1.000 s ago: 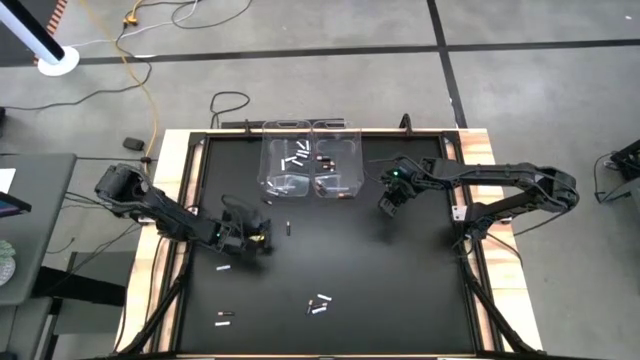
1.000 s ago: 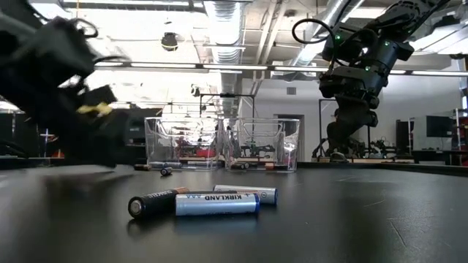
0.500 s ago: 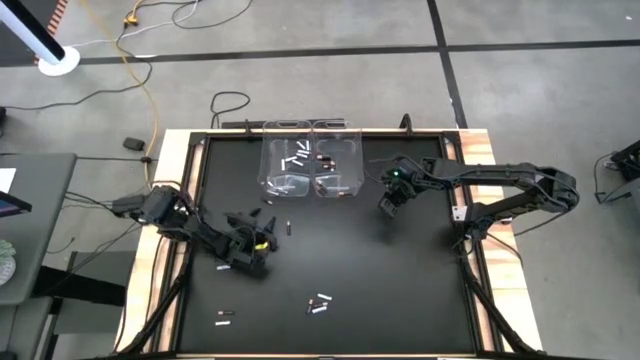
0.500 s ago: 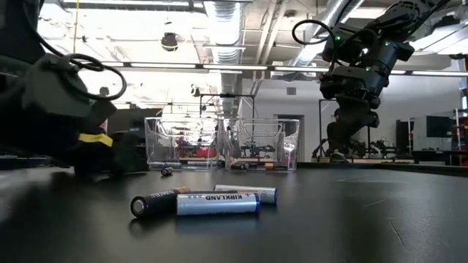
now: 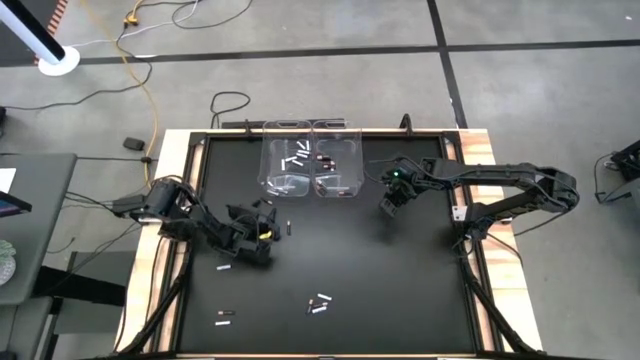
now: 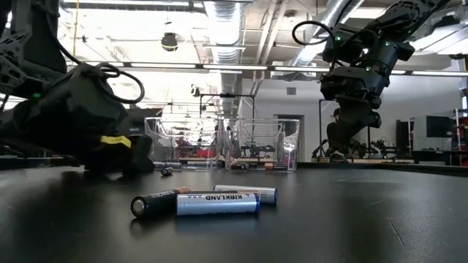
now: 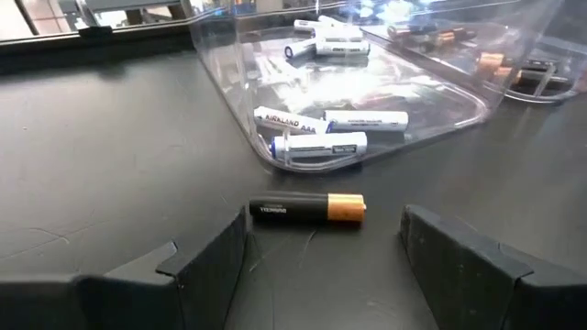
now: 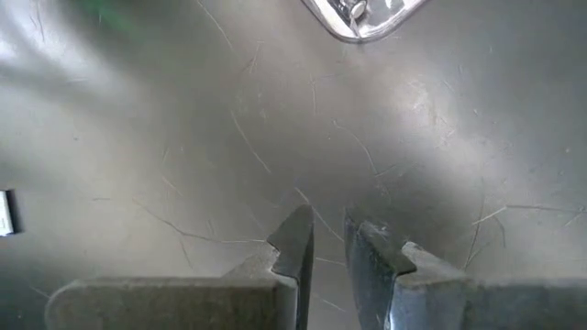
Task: Sort batteries
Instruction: Put the black battery into the right transparent bin
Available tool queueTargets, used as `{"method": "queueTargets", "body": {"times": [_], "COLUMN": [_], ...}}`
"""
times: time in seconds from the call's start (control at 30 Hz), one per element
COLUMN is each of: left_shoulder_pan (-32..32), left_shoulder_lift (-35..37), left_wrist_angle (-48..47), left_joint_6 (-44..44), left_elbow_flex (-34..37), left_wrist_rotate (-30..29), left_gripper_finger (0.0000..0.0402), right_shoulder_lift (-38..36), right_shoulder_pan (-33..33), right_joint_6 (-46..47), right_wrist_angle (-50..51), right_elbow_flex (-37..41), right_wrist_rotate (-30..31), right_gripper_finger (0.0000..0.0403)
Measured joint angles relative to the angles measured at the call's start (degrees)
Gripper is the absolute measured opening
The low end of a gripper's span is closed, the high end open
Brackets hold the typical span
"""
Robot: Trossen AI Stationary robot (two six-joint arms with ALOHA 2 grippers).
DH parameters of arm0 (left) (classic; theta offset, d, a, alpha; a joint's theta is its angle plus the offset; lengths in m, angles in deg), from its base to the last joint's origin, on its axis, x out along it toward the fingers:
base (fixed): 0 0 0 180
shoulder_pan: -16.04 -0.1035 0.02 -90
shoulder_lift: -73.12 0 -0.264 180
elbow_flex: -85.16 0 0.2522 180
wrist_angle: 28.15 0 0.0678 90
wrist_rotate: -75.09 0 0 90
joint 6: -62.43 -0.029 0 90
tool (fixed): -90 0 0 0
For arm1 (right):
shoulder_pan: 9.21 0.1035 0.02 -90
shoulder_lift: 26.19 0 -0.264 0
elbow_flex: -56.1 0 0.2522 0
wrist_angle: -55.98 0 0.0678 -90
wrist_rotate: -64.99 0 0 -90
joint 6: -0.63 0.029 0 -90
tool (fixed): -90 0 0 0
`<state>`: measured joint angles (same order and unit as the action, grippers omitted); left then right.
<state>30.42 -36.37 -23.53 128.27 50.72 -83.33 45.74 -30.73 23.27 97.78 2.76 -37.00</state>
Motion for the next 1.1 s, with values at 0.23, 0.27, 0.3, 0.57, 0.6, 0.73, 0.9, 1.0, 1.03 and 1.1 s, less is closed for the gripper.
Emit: {"method": "queueTargets", "body": {"times": [0.23, 0.27, 0.3, 0.57, 0.6, 0.73, 0.9, 1.0, 1.03, 1.1], "left_shoulder_pan": [-1.5, -1.6, -1.7, -1.7, -1.7, -2.0, -3.4, -5.0, -5.3, -5.9], "left_shoulder_lift": [0.0, 0.0, 0.0, 0.0, 0.0, 0.0, -0.2, -0.2, -0.1, -0.1], "left_wrist_angle": [0.2, 0.3, 0.3, 0.1, 0.1, 0.0, -0.6, -0.4, -0.3, -0.4], "left_joint_6": [-0.6, -0.7, -0.8, -0.1, -0.1, -0.2, -2.2, -4.5, -4.9, -4.9], "left_elbow_flex": [0.0, 0.0, 0.0, 0.0, 0.0, -0.4, -2.3, -2.9, -3.0, -3.0], "left_wrist_rotate": [0.2, 0.2, 0.2, 0.3, 0.3, 0.3, 0.6, 2.2, 2.5, 2.6], "left_gripper_finger": [0.0286, 0.0286, 0.0286, 0.0286, 0.0286, 0.0286, 0.0286, 0.0286, 0.0286, 0.0286], "right_shoulder_lift": [0.0, 0.0, 0.0, 0.0, 0.0, 0.0, 0.0, 0.0, 0.0, 0.0], "right_shoulder_pan": [0.0, 0.0, 0.0, 0.0, 0.0, 0.0, 0.0, 0.0, 0.0, 0.0], "right_joint_6": [0.0, 0.0, 0.0, -0.2, -0.2, -0.2, -0.2, -0.1, -0.1, -0.1], "right_wrist_angle": [-0.2, -0.3, -0.3, -0.3, -0.3, -0.3, -0.3, -0.2, -0.2, -0.2], "right_elbow_flex": [0.0, 0.0, 0.0, 0.0, 0.0, 0.0, 0.0, 0.0, 0.0, 0.0], "right_wrist_rotate": [0.0, 0.0, 0.0, 0.0, 0.0, 0.0, 0.0, 0.0, 0.0, 0.0], "right_gripper_finger": [0.0082, 0.0082, 0.0082, 0.0082, 0.0082, 0.0082, 0.0082, 0.0082, 0.0082, 0.0082]}}
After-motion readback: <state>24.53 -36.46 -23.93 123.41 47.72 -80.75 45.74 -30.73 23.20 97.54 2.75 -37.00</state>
